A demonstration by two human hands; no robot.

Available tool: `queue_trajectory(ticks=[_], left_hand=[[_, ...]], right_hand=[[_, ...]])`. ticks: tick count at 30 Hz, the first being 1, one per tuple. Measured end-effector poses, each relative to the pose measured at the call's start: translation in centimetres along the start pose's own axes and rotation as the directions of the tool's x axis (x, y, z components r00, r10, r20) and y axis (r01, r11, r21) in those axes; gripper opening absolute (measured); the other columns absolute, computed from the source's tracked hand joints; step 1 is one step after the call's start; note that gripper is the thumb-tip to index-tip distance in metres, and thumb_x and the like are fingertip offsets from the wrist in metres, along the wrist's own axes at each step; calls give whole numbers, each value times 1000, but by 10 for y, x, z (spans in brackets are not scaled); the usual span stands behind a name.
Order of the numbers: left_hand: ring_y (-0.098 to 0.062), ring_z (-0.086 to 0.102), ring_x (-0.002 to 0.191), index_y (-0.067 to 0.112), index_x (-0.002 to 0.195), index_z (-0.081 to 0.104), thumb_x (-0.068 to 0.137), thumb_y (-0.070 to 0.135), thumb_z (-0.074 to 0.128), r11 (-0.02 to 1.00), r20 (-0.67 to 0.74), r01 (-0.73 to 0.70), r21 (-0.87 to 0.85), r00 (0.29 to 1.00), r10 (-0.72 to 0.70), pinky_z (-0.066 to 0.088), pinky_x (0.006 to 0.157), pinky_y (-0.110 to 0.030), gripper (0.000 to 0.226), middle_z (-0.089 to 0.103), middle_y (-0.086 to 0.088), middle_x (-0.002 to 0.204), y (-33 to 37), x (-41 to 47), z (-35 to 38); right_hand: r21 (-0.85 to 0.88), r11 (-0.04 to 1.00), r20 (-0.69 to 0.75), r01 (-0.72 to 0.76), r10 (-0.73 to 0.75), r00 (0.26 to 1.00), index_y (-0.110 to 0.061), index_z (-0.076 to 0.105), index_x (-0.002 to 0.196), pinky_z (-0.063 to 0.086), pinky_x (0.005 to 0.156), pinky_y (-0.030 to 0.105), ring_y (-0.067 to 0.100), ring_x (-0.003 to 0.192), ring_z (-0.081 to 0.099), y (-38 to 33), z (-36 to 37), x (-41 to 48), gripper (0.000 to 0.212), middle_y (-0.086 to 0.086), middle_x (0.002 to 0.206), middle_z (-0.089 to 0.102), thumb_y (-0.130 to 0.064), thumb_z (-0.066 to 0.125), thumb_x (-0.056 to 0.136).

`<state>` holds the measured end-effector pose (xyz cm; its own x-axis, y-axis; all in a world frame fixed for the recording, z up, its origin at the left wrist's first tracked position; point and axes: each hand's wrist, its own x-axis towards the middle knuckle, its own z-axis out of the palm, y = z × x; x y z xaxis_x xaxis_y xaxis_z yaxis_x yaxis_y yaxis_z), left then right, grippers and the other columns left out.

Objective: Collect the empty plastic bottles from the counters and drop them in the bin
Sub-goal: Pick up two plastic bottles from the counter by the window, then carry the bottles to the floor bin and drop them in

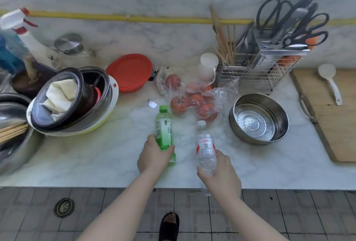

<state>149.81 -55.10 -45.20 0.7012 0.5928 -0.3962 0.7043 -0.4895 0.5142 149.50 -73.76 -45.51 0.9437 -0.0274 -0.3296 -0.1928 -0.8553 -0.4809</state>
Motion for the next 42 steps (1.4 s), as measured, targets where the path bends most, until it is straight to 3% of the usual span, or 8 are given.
queue_trajectory(ticks=[9,16,20,22,28,31,42], left_hand=[[-24,59,102,23,126,41,75,52,65,993,-156,-11,-116,988,-7,49,75,-36,64,57,3,124,-29,-59,-47],[-24,58,101,20,122,44,74,46,70,975,-407,-19,-222,910,-75,47,71,-33,60,58,-1,120,-81,-128,-113],[-24,59,98,23,123,42,76,47,68,971,-531,25,-240,834,-153,39,64,-30,60,58,1,119,-124,-158,-163],[-24,59,98,23,123,42,75,49,68,960,-579,41,-277,790,-201,45,66,-33,60,58,1,119,-151,-171,-186],[-25,59,98,19,125,43,75,45,71,928,-699,73,-365,638,-325,40,65,-31,63,58,-2,120,-245,-215,-257],[-25,58,102,22,126,43,73,48,71,912,-739,112,-395,551,-388,48,71,-35,66,58,-1,122,-311,-238,-293],[-22,58,105,27,123,45,72,49,70,823,-769,298,-483,306,-562,43,70,-33,60,60,5,118,-557,-332,-418]], right_hand=[[32,988,-48,150,-148,988,-29,36,132,40,69,33,19,111,51,-14,-34,-30,68,-5,127,49,-49,63,73],[101,909,-46,404,-401,915,-30,37,131,42,66,32,16,105,53,-76,-37,-78,66,-7,124,51,-48,64,74],[128,830,-26,543,-545,838,-29,40,128,42,65,32,13,101,52,-131,-22,-120,62,-8,121,51,-48,65,75],[150,783,-10,604,-610,792,-31,39,128,45,65,34,13,101,53,-158,-11,-145,61,-8,121,50,-48,65,75],[201,607,35,769,-789,613,-31,36,134,50,72,35,13,110,53,-242,47,-233,69,-9,129,48,-53,65,75],[228,541,69,810,-838,541,-28,36,135,49,77,35,16,113,52,-285,88,-289,71,-5,130,47,-51,65,75],[328,382,252,864,-917,310,-30,38,130,45,70,32,13,103,55,-422,257,-502,66,-8,123,49,-51,65,74]])
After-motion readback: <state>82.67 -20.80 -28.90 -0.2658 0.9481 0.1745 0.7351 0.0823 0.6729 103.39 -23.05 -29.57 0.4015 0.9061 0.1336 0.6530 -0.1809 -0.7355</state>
